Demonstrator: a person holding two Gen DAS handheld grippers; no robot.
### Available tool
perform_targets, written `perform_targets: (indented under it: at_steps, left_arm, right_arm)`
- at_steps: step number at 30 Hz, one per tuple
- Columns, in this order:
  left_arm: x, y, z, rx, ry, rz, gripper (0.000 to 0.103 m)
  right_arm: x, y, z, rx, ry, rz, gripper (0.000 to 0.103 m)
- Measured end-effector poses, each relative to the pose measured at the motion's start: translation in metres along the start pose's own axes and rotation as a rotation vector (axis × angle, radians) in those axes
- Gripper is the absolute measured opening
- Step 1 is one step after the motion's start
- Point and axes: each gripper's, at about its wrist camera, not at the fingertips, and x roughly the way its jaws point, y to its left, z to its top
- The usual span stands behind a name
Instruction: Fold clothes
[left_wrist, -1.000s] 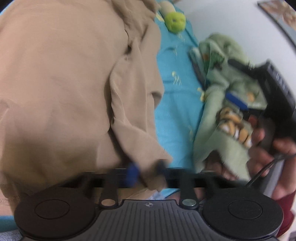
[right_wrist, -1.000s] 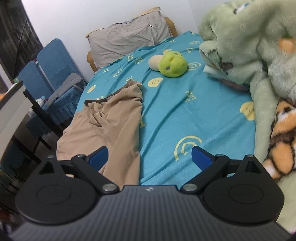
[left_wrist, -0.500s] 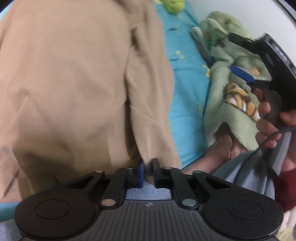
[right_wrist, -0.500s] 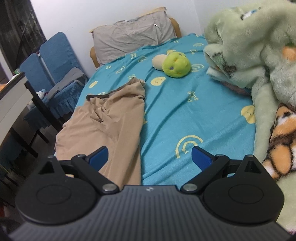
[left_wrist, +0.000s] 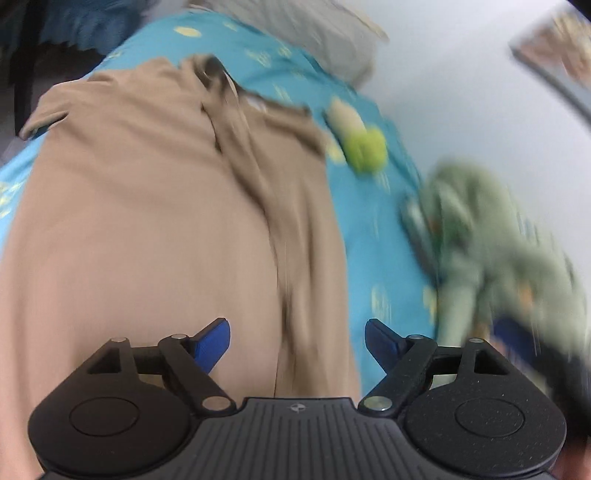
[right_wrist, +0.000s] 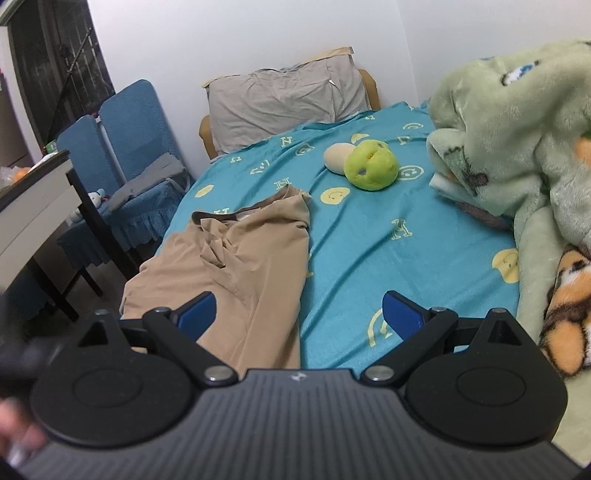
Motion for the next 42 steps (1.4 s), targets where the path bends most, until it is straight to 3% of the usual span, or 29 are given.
perform_targets:
  at_steps: [4,7,9,11,12,13,16,19,22,26,30,35,37,42]
  left_arm:
    - [0.057,0.004,0.047,-0.036,-0.115,0.028,0.080]
    - [0.090,0.008,0.064,-0.025,-0.142,0.066,0.071]
    - [0.103,0.014,0.071,-0.029,-0.147,0.081,0.057]
    - [0.112,0.015,0.073,-0.017,-0.158,0.091,0.021]
    - [0.114,0.013,0.073,0.006,-0.167,0.094,0.009]
    - [0.111,0.011,0.072,0.038,-0.190,0.102,0.004]
    - [0.103,0.004,0.072,0.118,-0.264,0.149,0.004]
    - [0.106,-0.001,0.070,0.205,-0.264,0.267,0.004]
    - [0.106,0.003,0.065,0.215,-0.219,0.251,0.008]
    - [0.079,0.000,0.055,0.221,-0.218,0.254,0.036]
    - [0.024,-0.020,0.028,0.292,-0.241,0.303,0.053]
    - [-0.056,-0.044,-0.013,0.362,-0.312,0.350,0.097]
    - [-0.086,-0.051,-0.030,0.385,-0.348,0.357,0.103]
    - [-0.135,-0.039,-0.069,0.361,-0.393,0.349,0.103]
  right_arm:
    - [0.010,-0.006,-0.001,0.024,0.018,-0.009,0.098]
    - [0.018,-0.007,0.000,0.034,0.020,-0.014,0.098]
    - [0.024,-0.006,0.001,0.038,0.023,-0.013,0.098]
    - [0.030,-0.005,0.001,0.041,0.026,-0.009,0.098]
    - [0.033,-0.005,0.000,0.041,0.030,-0.005,0.098]
    - [0.035,-0.004,0.000,0.040,0.034,-0.001,0.098]
    - [0.039,-0.003,-0.001,0.034,0.042,0.003,0.098]
    - [0.044,-0.001,-0.003,0.027,0.049,0.002,0.098]
    - [0.045,0.003,-0.004,0.005,0.046,0.005,0.098]
    - [0.041,0.005,-0.005,-0.011,0.018,0.017,0.098]
    - [0.033,0.011,-0.004,-0.029,-0.027,0.036,0.098]
    - [0.019,0.021,-0.005,-0.066,-0.087,0.043,0.098]
    - [0.013,0.027,-0.007,-0.092,-0.105,0.054,0.098]
    - [-0.005,0.049,-0.015,-0.146,-0.120,0.094,0.098]
